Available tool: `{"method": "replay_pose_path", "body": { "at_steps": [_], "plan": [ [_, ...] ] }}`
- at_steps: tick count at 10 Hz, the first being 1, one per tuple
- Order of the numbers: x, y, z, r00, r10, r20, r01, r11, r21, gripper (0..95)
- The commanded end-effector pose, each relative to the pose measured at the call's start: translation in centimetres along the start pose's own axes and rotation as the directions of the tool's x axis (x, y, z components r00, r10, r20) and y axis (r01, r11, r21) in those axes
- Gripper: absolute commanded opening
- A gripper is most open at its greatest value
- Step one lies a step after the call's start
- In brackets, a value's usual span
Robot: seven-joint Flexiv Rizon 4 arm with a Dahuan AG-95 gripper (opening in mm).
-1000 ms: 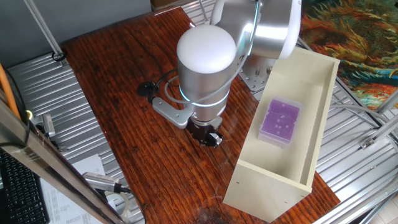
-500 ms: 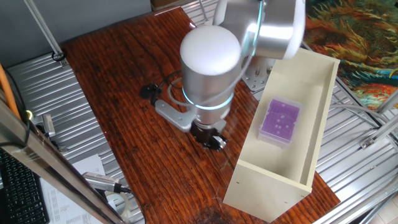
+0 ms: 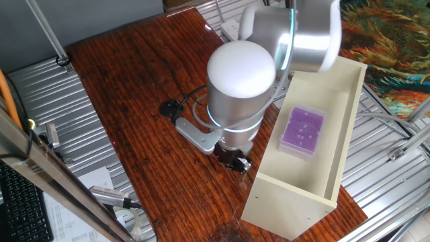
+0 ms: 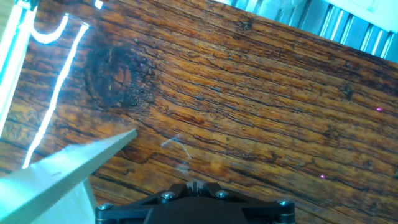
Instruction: Take the object down from the shelf
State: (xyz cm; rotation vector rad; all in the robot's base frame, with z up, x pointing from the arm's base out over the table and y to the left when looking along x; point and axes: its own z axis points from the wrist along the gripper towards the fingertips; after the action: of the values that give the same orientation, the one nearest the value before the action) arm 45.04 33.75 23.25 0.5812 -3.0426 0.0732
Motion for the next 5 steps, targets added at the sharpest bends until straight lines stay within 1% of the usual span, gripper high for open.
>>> {"method": "replay_pose_path", "body": {
  "at_steps": [1,3,4,5],
  "plan": [
    [0.8,-0.3,0.5,1.0,-0.013,0.007,0.013,1.0,0.003,0.0],
    [1.6,-0.5,0.5,1.0,-0.027,0.015,0.027,1.0,-0.004,0.0],
    [1.9,-0.4,0.2,1.0,-0.027,0.016,0.027,1.0,-0.006,0.0],
    [2.4,-0.1,-0.3,0.999,-0.034,0.015,0.034,0.999,-0.007,0.0]
  ]
}}
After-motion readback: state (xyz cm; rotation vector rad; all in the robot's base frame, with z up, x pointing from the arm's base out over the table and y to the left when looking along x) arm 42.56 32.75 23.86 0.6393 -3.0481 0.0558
